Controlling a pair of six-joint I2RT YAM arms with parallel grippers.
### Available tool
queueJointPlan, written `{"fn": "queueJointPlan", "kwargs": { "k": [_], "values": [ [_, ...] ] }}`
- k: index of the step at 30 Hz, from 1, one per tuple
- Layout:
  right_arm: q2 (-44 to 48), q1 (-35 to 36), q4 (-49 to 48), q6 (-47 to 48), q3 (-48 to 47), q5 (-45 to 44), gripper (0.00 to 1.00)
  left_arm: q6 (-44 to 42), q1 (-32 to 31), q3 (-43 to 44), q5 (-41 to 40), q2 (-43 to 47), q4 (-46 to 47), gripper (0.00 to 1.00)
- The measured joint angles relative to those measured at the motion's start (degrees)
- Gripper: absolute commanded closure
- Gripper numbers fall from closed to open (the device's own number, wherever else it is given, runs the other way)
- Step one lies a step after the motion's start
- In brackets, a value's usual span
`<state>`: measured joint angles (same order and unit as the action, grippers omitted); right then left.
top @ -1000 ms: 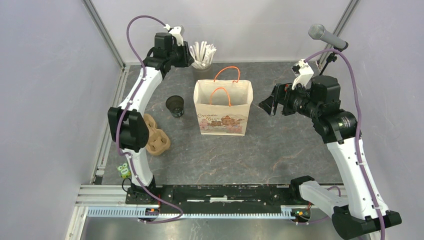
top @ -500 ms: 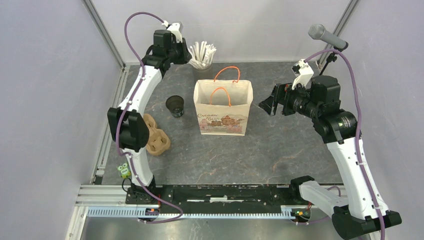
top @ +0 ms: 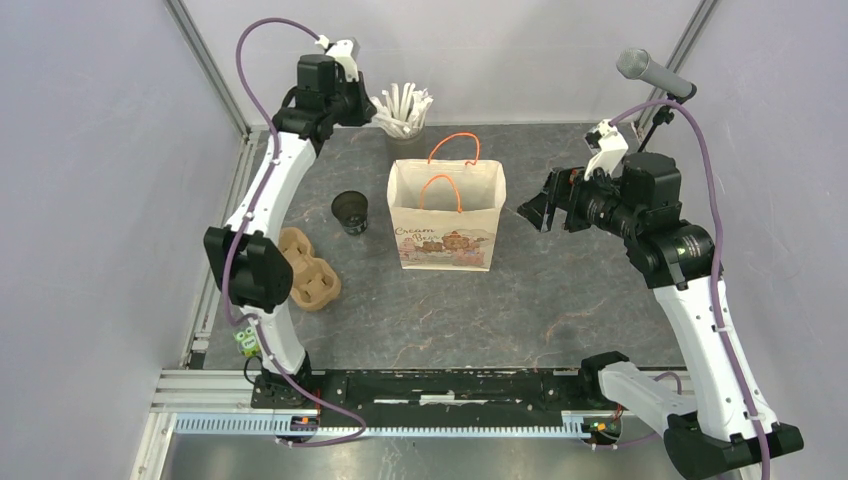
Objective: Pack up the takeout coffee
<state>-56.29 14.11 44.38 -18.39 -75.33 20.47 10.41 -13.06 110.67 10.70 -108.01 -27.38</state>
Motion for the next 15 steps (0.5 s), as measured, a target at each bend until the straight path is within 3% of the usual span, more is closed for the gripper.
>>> {"fn": "queueJointPlan", "kwargs": {
  "k": [9, 15],
  "values": [
    [0.68, 0.00, -0.17, -0.87, 0.17, 0.02, 0.03, 0.00, -0.11, 0.44, -0.68, 9.33, -4.92, 0.98],
    [1.07, 0.00, -0.15, -0.96, 0.17, 0.04, 0.03, 0.31, -0.20, 7.48, -1.38, 12.52, -12.24, 0.98]
  ]
}}
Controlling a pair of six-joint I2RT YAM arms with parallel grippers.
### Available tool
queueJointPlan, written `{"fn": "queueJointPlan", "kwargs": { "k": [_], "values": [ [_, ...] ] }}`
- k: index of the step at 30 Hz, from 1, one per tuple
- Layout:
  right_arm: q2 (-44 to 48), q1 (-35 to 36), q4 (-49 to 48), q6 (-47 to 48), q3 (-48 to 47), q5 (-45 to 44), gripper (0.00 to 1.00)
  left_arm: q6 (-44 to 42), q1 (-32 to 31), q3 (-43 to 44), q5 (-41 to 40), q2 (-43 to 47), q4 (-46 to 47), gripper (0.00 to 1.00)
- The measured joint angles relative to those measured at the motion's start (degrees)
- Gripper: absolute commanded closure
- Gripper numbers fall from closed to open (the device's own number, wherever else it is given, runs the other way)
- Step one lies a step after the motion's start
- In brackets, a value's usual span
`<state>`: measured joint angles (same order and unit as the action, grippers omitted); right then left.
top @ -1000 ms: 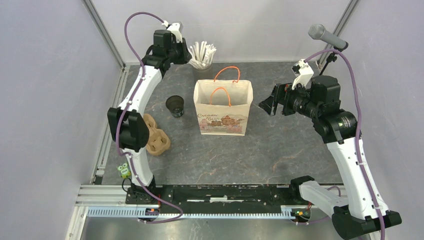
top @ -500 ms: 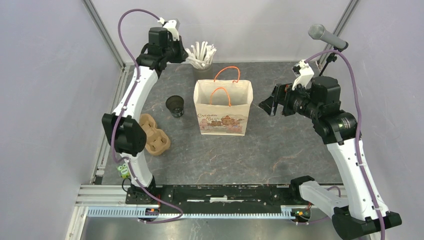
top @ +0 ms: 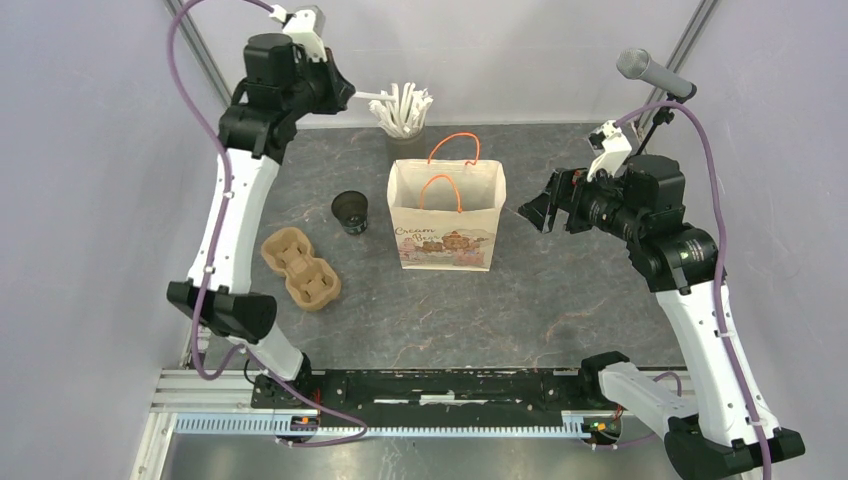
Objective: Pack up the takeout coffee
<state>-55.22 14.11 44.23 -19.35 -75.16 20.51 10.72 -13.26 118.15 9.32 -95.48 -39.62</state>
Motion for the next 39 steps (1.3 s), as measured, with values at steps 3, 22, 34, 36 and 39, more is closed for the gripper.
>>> {"fn": "queueJointPlan", "kwargs": {
  "k": [3, 22, 34, 36, 39],
  "values": [
    [0.04, 0.00, 0.02, -0.35, 0.00, 0.00, 0.03, 1.51, 0.00, 1.66, 0.68, 3.67, -3.43, 0.98],
    [-0.07, 0.00, -0.02, -1.62, -0.46, 0.66, 0.03, 10.47, -0.13, -3.23, 22.71, 14.12, -15.78, 0.98],
    [-0.20, 0.00, -1.31, -1.64, -0.70, 0.66, 0.03, 10.54, -4.90, -11.56, 27.85, 3.32, -9.60, 0.54],
    [-0.28, 0.00, -1.31, -1.64, -0.70, 0.63, 0.03, 10.47, -5.40, -11.56, 27.80, 2.21, -8.00, 0.50],
    [-0.33, 0.00, -1.31, -1.62, -0.70, 0.63, 0.03, 10.40, -5.44, -11.37, 26.64, 1.70, -6.40, 0.45]
  ]
}}
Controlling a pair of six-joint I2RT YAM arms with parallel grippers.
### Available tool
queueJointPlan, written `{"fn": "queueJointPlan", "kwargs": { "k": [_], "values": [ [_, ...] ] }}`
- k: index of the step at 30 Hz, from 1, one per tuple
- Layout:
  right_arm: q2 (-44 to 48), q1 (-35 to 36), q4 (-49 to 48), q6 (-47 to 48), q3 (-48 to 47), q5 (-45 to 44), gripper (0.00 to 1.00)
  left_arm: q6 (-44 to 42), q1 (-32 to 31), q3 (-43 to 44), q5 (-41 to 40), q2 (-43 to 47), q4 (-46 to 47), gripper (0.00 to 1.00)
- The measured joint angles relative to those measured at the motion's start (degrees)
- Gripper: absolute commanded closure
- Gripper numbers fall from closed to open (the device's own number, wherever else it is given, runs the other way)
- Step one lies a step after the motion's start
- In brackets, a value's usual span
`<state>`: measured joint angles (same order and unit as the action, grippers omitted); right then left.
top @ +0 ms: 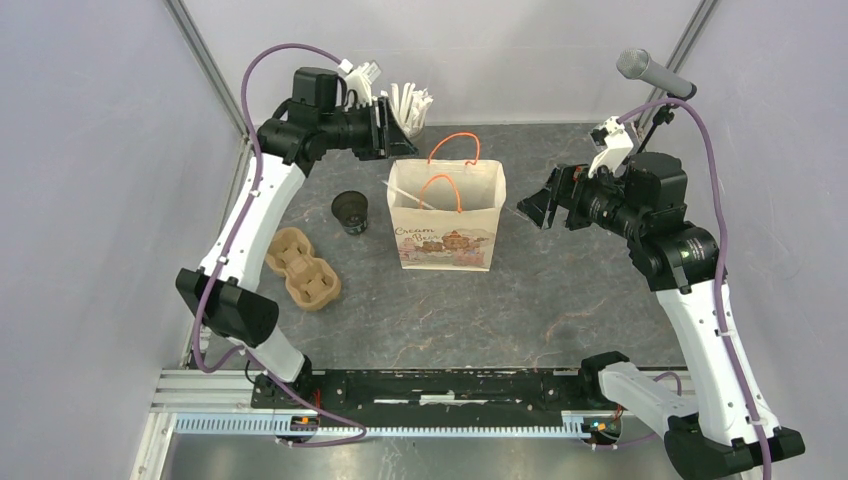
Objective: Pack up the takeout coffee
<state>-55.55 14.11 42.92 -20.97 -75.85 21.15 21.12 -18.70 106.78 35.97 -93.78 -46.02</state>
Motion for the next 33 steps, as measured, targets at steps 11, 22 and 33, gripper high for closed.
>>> {"fn": "queueJointPlan", "kwargs": {
  "k": [11, 22, 33],
  "values": [
    [-0.26, 0.00, 0.04, 0.90, 0.00, -0.28, 0.03, -0.57, 1.38, 5.05, -10.60, -3.50, 4.15, 0.43],
    [-1.16, 0.00, 0.09, 1.31, 0.00, -0.70, 0.03, -2.25, 3.30, 4.63, -25.40, -7.63, 8.11, 0.48],
    [-1.99, 0.00, 1.90, 1.73, -0.02, -2.01, 0.03, 0.07, 4.00, 4.09, -30.21, -20.94, 16.20, 0.55]
  ]
}}
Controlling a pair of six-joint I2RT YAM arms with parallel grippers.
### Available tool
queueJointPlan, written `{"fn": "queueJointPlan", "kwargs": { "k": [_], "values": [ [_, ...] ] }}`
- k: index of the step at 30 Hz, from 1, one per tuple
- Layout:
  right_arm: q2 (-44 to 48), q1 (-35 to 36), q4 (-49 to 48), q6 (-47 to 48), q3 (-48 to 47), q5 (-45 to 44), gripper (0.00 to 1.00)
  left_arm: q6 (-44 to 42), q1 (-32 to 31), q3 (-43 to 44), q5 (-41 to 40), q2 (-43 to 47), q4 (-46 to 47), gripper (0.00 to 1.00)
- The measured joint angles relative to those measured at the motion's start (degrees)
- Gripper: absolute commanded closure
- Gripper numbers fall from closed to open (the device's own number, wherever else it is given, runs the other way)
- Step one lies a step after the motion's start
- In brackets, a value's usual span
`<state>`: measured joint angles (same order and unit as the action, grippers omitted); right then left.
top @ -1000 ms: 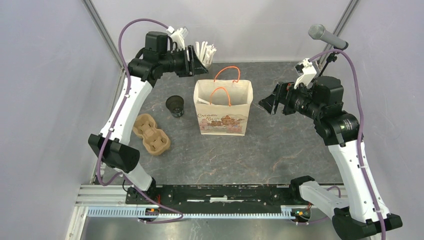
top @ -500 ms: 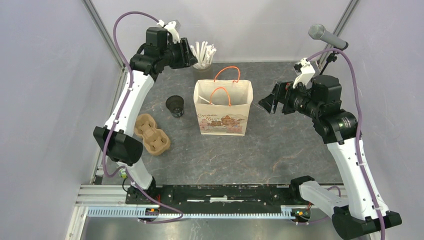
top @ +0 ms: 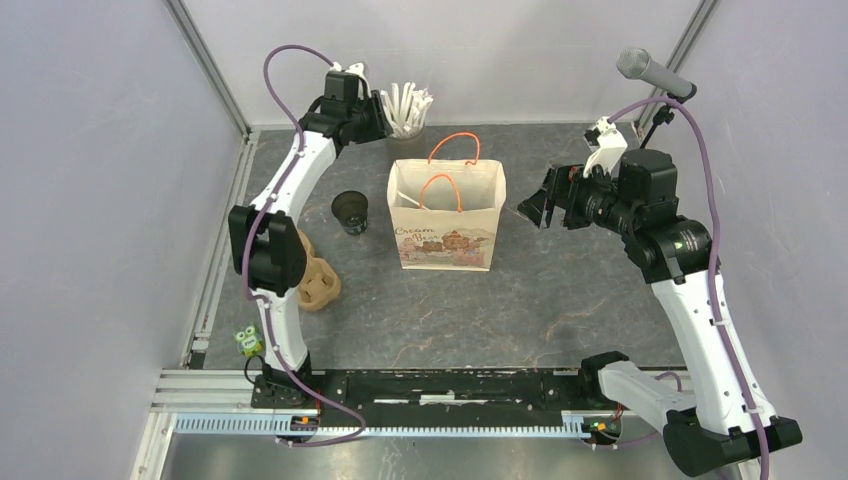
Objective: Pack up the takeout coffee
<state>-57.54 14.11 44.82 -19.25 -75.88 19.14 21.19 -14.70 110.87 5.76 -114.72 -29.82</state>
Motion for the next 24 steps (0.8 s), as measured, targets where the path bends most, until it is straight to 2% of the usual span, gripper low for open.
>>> {"fn": "queueJointPlan", "kwargs": {
  "k": [11, 19, 22, 24],
  "values": [
    [-0.02, 0.00, 0.76, 0.02, -0.07, -1.27, 0.03, -0.02, 1.27, -1.38, -0.35, -1.01, 6.25, 0.55],
    [-0.98, 0.00, 0.76, 0.02, -0.11, -1.27, 0.02, -0.02, 2.40, -2.45, 2.58, -1.01, 9.55, 0.72],
    [-1.20, 0.00, 0.76, 0.02, -0.17, -1.29, 0.03, -0.04, 2.38, -2.51, 3.52, -1.01, 9.86, 0.86],
    [-1.18, 0.00, 0.74, 0.02, -0.17, -1.29, 0.03, -0.02, 2.34, -2.51, 3.82, -1.01, 9.84, 0.92]
  ]
}}
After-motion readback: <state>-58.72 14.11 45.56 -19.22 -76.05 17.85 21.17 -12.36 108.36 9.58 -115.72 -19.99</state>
